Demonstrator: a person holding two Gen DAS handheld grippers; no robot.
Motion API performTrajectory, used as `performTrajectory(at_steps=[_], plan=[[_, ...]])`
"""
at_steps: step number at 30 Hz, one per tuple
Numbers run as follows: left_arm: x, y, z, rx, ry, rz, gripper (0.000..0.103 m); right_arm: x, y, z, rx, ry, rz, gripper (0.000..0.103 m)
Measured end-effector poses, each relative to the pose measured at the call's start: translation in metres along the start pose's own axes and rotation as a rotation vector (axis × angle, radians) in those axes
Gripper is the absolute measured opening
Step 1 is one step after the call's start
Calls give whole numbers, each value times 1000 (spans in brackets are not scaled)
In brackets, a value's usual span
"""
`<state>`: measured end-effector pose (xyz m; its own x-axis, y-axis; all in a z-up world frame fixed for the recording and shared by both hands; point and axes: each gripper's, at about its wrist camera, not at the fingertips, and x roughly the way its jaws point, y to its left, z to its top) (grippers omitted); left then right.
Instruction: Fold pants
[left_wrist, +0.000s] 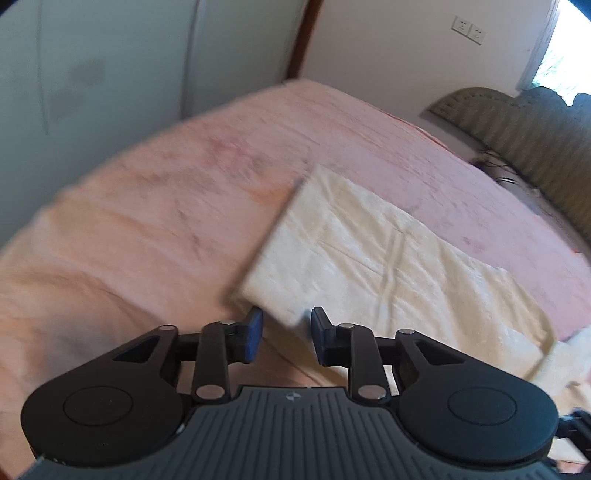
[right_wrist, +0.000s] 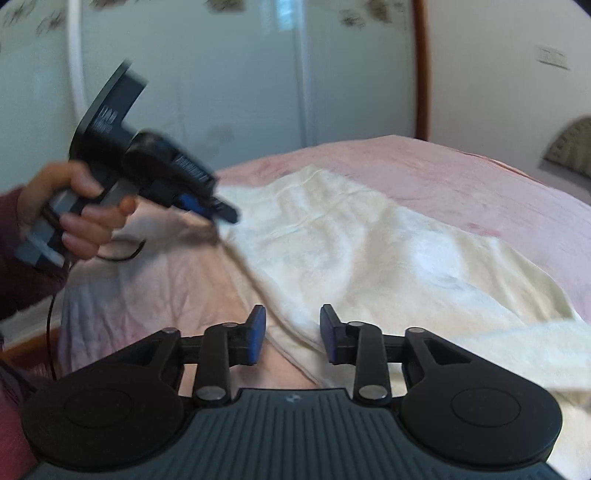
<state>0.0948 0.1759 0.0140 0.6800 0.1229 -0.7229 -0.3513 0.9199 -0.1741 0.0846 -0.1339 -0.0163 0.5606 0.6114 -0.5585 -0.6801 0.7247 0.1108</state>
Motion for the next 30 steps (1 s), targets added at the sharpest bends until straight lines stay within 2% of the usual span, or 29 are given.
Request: performTrajectory(at_steps=[1,2,4,6,8,10,12,16,19,22,24,26,29,30], plan=[[-7,-4,0,19,-33,17,37,-4,-9,-5,39,5,-31,56],[-15,-9,0,39,-72,31,37,-7,-19,-13,75,30,-67,72],[-28,-24,1,86,-130,28,37,-5,-32,-29,116,143,-91,73],[-35,-47,1,171,-160,-32,41,-19,-38,-38,149,89,-97,71],[-35,-78,-4,286,-146,-127,52,-40,-58,-37,284,1,-85,71],[-30,-109,-14,397,-100,-240,53,-57,-85,-36,435,-97,-102,71],[-22,-143,-33,547,-63,-337,57,-61,-116,-41,611,-158,-38,73],[-17,-197,-83,840,-78,-377,58,-42,-164,-61,935,-233,156,73],[-14,-218,-112,1004,-126,-379,58,-30,-176,-66,1053,-294,223,73],[-4,-229,-126,1075,-176,-380,58,-30,-181,-58,1063,-338,238,73],[2,-234,-130,1081,-208,-384,56,-34,-183,-52,1041,-342,202,74],[8,-235,-129,1059,-192,-397,31,-42,-189,-50,1020,-342,145,74],[15,-238,-124,994,-142,-420,14,-54,-210,-56,1046,-363,47,74],[16,-239,-122,978,-139,-416,13,-58,-219,-59,1064,-374,15,73]])
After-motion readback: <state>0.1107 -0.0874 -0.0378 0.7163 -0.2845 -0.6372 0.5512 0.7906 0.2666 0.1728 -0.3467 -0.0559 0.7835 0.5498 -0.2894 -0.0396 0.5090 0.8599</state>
